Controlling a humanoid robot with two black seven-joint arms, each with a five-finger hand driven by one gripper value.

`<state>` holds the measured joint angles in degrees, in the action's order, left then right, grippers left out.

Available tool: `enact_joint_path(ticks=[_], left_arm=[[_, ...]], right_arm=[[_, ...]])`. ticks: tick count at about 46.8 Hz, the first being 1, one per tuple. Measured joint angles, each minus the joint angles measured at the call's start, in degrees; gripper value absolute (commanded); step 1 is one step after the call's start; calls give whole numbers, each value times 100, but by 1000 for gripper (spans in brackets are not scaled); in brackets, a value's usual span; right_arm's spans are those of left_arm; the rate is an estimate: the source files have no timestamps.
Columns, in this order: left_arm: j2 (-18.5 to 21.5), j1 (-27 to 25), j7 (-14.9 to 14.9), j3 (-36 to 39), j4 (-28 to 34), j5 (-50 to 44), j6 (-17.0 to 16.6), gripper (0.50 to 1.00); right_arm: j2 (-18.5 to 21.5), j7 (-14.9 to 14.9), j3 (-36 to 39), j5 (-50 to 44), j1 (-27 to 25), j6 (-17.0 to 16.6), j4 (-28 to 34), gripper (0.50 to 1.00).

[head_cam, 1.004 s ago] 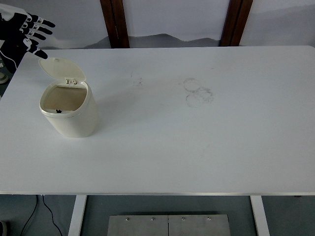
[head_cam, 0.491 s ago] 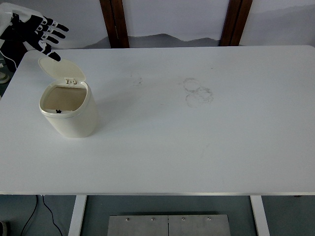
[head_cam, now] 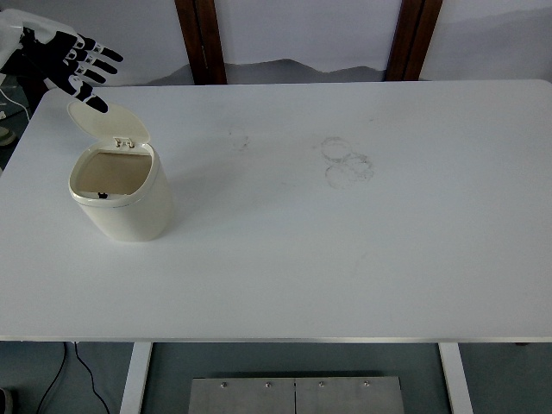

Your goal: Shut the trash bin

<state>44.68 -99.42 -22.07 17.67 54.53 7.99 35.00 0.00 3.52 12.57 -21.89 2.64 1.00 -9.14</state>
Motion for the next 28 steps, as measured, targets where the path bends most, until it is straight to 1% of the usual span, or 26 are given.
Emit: enact_joint_path(ticks=[4, 9, 18, 28], left_arm=[[37, 9, 2, 0, 169, -8, 0, 1000], [255, 10, 8, -1, 400, -36, 0, 1000], [446, -16, 4, -1, 492, -45, -1, 1000], [774, -32, 2, -1, 927, -91, 0, 1000]], right_arm=[[0, -1, -1, 0, 2, 0, -1, 995], [0, 0, 1, 0, 0, -3, 0, 995], [0, 0, 0, 0, 0, -4, -4, 995], [0, 0, -1, 0, 9, -3, -9, 995]])
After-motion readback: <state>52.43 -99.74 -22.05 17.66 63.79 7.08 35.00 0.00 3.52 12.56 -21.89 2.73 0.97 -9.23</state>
